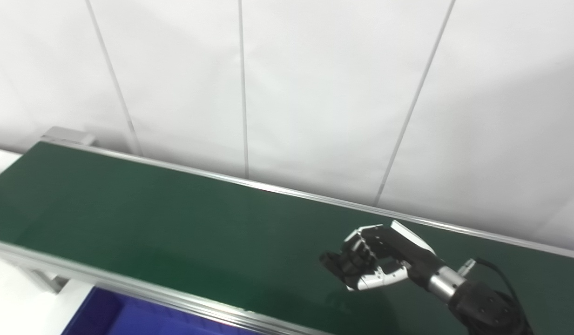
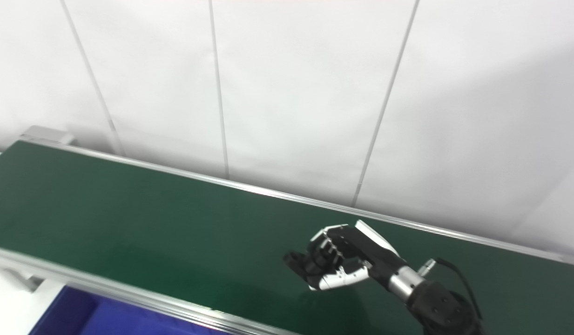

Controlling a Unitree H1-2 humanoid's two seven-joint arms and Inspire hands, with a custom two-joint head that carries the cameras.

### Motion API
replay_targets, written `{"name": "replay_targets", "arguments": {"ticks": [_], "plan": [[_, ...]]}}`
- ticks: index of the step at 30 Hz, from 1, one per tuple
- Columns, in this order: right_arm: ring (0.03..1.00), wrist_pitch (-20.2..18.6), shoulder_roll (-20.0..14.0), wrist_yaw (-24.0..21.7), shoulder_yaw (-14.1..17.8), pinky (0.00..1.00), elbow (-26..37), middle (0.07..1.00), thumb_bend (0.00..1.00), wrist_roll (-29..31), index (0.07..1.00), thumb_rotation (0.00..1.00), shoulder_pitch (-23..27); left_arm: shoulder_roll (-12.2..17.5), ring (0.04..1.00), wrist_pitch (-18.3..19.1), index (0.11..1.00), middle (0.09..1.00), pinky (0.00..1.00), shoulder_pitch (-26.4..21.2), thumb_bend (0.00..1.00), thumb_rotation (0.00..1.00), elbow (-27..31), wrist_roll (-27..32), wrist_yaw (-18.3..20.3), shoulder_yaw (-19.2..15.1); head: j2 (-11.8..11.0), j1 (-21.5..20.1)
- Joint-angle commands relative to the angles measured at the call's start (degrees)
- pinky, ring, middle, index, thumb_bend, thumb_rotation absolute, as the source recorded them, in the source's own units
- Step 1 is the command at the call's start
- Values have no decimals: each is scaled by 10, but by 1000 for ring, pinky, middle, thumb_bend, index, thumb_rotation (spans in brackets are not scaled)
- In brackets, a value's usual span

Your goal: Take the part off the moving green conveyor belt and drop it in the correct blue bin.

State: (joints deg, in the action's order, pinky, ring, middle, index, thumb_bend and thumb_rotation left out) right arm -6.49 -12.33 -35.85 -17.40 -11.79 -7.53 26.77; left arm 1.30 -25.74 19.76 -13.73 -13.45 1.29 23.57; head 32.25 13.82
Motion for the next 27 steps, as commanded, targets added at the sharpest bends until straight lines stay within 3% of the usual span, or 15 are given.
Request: {"name": "replay_targets", "arguments": {"ticks": [1,13,20,27], "plan": [[360,-6,7,-2,18,255,27,467,510,40,551,0,6,2,987,11,946,968,953,28,999,988,13,12,9,-3,6,-25],[357,-73,18,36,69,270,102,457,509,117,555,0,-75,30,1000,-10,987,984,1000,47,1000,1000,48,48,36,-23,41,-164],[352,-85,10,61,89,246,154,462,509,136,551,0,-126,44,1000,-9,1000,988,1000,59,1000,1000,74,55,44,-31,66,-202],[349,-135,-10,87,114,232,246,462,509,153,550,0,-190,57,1000,14,1000,991,1000,77,1000,1000,119,72,59,-40,97,-220]]}}
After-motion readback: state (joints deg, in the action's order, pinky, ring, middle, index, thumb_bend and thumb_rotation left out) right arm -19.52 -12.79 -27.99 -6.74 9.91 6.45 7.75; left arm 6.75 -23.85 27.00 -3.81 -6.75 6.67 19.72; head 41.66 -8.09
